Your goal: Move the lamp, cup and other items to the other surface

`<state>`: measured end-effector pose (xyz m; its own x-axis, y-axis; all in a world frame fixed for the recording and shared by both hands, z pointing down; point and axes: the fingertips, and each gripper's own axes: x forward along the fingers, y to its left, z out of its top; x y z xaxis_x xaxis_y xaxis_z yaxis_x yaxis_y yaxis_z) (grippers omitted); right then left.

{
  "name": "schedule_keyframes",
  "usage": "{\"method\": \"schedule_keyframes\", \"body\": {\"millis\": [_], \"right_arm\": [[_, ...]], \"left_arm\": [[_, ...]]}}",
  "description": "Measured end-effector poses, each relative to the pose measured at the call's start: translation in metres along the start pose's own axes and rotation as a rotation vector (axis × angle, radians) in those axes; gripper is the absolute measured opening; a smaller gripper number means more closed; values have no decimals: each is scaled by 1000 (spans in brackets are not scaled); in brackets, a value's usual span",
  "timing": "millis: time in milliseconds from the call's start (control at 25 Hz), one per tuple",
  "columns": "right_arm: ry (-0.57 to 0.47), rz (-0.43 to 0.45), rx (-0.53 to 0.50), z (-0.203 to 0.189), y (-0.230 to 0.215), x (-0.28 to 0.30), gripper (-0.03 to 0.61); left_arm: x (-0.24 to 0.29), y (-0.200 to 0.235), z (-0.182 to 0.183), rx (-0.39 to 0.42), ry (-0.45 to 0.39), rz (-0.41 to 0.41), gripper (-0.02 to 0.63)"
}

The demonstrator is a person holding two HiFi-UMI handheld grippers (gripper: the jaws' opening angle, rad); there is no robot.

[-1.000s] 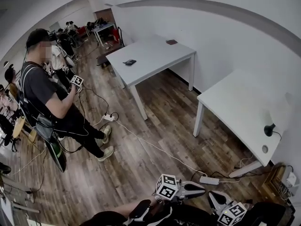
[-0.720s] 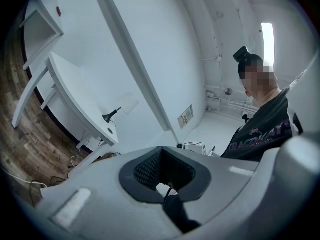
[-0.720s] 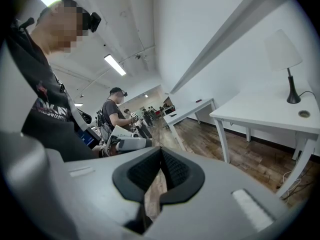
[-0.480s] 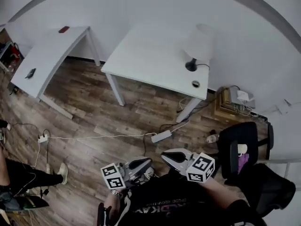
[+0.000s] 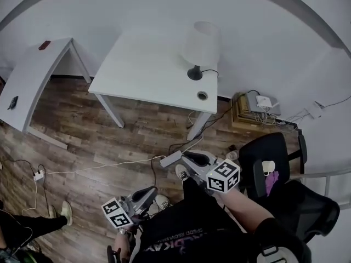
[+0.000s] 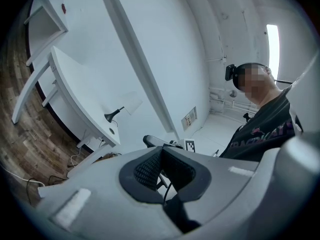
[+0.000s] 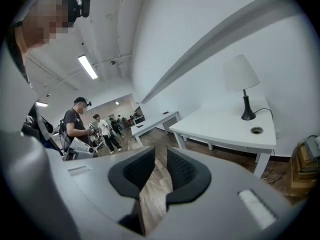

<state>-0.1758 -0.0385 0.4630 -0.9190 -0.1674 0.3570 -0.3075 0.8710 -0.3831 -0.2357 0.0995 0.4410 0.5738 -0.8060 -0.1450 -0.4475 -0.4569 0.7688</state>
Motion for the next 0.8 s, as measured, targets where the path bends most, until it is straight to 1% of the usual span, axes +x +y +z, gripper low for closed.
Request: {"method": "schedule_keyframes", "body": {"millis": [160, 240, 360, 480, 680, 800], "right_arm": [[-13, -118, -14, 15, -67, 12, 104], [-25, -190, -33, 24, -106, 19, 124], [-30, -278, -61, 38, -168, 31, 133], [-15, -329, -79, 52, -223, 44, 132], [6, -399, -136, 74, -295, 64, 135], [25, -442, -134, 80, -340, 80, 143]], "left_arm": [[11, 10, 18, 23, -39, 54, -5], [15, 18, 26, 27, -62, 82, -5], [28, 29, 37, 30, -92, 116, -5], [44, 40, 44, 27, -107, 140, -5], [63, 55, 55, 28, -128, 185, -5], [69, 65, 60, 17, -146, 218, -5]]}}
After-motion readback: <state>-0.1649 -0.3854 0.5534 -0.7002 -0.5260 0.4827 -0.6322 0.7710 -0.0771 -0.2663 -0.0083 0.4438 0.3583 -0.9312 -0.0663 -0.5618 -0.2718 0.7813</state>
